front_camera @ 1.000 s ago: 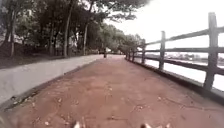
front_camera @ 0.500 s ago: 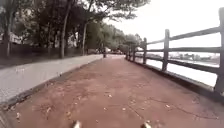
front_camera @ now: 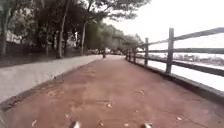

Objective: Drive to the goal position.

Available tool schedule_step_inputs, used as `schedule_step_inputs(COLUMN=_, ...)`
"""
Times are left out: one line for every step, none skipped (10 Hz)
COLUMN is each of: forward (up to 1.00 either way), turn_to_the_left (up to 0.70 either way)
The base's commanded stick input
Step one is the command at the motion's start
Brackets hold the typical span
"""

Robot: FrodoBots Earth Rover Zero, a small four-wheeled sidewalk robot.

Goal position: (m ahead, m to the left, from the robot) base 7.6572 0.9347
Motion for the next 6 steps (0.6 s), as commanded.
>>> schedule_step_inputs(forward=0.50, turn_to_the_left=0.00)
schedule_step_inputs(forward=0.50, turn_to_the_left=0.00)
schedule_step_inputs(forward=0.50, turn_to_the_left=0.00)
schedule_step_inputs(forward=0.50, turn_to_the_left=0.00)
schedule_step_inputs(forward=0.50, turn_to_the_left=0.00)
schedule_step_inputs(forward=0.50, turn_to_the_left=0.00)
